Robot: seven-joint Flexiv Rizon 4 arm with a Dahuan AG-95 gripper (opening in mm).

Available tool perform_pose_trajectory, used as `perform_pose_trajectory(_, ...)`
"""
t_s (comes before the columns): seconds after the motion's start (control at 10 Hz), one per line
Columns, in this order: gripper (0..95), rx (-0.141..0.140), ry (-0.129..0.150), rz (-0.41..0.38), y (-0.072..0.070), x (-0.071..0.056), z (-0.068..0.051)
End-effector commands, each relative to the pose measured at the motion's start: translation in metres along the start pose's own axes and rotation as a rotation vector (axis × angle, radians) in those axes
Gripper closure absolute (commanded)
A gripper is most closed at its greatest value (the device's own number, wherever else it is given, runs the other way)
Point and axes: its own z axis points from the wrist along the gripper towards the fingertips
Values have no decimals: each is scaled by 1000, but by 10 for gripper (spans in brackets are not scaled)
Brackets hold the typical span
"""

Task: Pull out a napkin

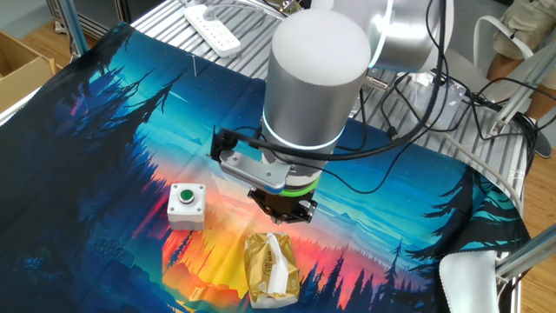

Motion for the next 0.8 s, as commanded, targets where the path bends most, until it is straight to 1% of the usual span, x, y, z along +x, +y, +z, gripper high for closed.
perform_pose_trajectory(0.1,950,6,11,-1,-1,-4,-2)
perform_pose_trajectory(0.2,950,7,15,-1,-2,-8,-4)
perform_pose_trajectory(0.3,950,13,25,-7,-4,-17,-9)
perform_pose_trajectory(0.5,950,14,27,-5,-6,-21,-12)
perform_pose_trajectory(0.7,950,13,35,-1,-9,-31,-18)
perform_pose_trajectory(0.8,950,11,35,-14,-11,-35,-20)
